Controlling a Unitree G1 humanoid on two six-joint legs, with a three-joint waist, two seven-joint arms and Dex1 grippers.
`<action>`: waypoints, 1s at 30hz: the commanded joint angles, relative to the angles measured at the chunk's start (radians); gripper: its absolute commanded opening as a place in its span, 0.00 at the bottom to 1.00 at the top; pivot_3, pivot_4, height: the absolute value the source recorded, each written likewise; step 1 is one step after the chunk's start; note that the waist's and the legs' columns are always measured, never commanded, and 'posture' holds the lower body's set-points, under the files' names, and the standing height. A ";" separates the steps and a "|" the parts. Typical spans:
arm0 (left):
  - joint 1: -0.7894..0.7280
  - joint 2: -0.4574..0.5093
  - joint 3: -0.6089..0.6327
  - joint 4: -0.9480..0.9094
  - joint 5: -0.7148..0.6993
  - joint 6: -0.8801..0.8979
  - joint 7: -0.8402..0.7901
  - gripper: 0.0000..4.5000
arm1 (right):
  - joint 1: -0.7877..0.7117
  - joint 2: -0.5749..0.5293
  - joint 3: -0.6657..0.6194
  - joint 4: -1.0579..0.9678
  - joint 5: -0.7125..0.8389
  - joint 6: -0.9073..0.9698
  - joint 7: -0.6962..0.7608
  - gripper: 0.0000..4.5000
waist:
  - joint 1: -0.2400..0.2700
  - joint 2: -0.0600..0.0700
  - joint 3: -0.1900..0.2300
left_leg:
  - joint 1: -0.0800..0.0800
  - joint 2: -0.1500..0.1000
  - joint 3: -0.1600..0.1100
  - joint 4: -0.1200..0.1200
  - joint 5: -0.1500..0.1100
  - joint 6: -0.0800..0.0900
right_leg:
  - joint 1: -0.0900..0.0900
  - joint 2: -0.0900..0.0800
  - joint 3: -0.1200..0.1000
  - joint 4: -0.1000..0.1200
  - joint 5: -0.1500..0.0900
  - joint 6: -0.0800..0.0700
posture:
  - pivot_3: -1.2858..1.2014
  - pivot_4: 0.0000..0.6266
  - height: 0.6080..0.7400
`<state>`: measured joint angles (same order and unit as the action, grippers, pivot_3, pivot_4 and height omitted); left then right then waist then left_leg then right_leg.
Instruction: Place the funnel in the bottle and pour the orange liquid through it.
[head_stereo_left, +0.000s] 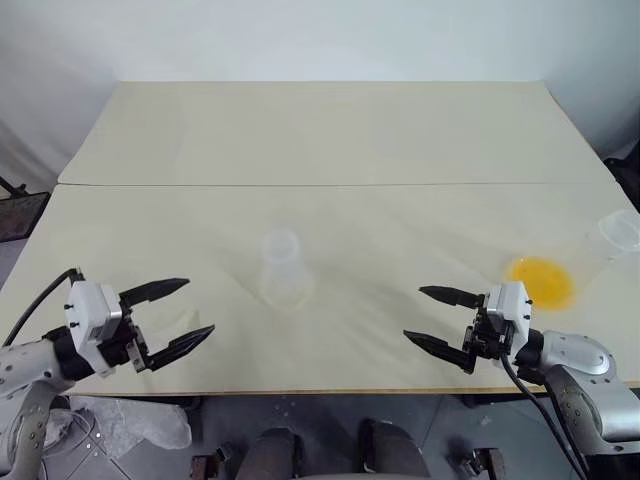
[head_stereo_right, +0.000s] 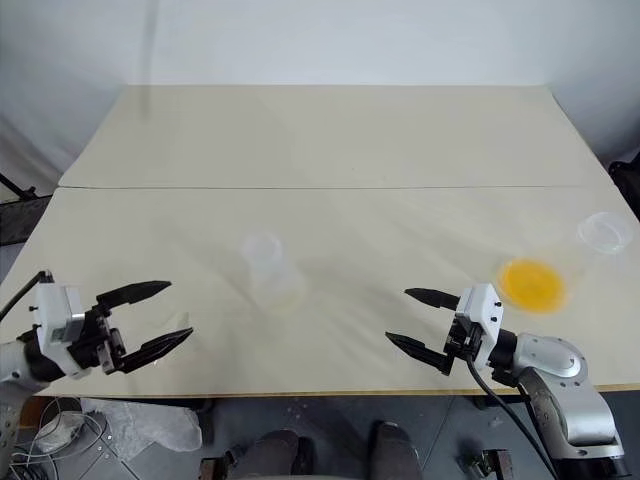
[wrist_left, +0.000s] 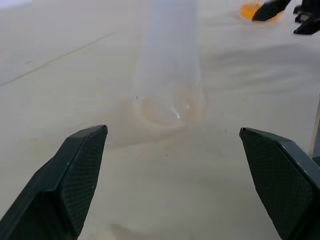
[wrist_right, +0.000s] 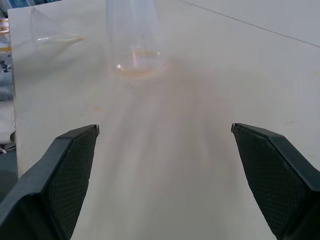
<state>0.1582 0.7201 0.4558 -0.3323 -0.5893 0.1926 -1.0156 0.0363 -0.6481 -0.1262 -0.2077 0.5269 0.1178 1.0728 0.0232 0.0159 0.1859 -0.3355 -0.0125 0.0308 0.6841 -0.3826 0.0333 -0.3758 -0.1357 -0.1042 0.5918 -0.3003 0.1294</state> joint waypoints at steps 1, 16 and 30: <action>-0.090 -0.012 -0.065 0.038 0.020 -0.027 0.008 1.00 | 0.006 0.016 -0.010 -0.007 -0.003 -0.042 0.007 0.99 | 0.001 0.000 0.000 | 0.000 0.000 0.000 0.000 0.000 0.000 | 0.000 0.000 0.000 0.001 0.000 0.000 | 0.52 0.24 1.00; -0.457 -0.084 -0.304 0.318 0.056 -0.091 -0.132 1.00 | 0.134 0.035 -0.046 -0.112 -0.013 -0.050 -0.083 0.99 | 0.000 0.000 0.000 | 0.000 -0.002 0.004 0.001 0.001 0.002 | 0.000 0.006 -0.007 0.004 0.001 0.002 | 0.52 0.24 1.00; -0.636 -0.178 -0.398 0.495 0.106 -0.158 -0.203 1.00 | 0.171 0.032 -0.063 -0.115 -0.010 -0.077 -0.090 0.99 | 0.001 -0.001 0.001 | -0.001 -0.003 0.005 0.004 0.001 0.003 | 0.000 0.006 -0.007 0.005 0.001 0.003 | 0.52 0.24 1.00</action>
<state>-0.4646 0.5419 0.0560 0.1648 -0.4873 0.0508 -1.2108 0.2043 -0.6178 -0.1627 -0.2969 0.5051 0.0630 0.9789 0.0246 0.0151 0.1865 -0.3361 -0.0153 0.0357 0.6881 -0.3816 0.0363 -0.3760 -0.1300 -0.1110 0.5972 -0.2990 0.1320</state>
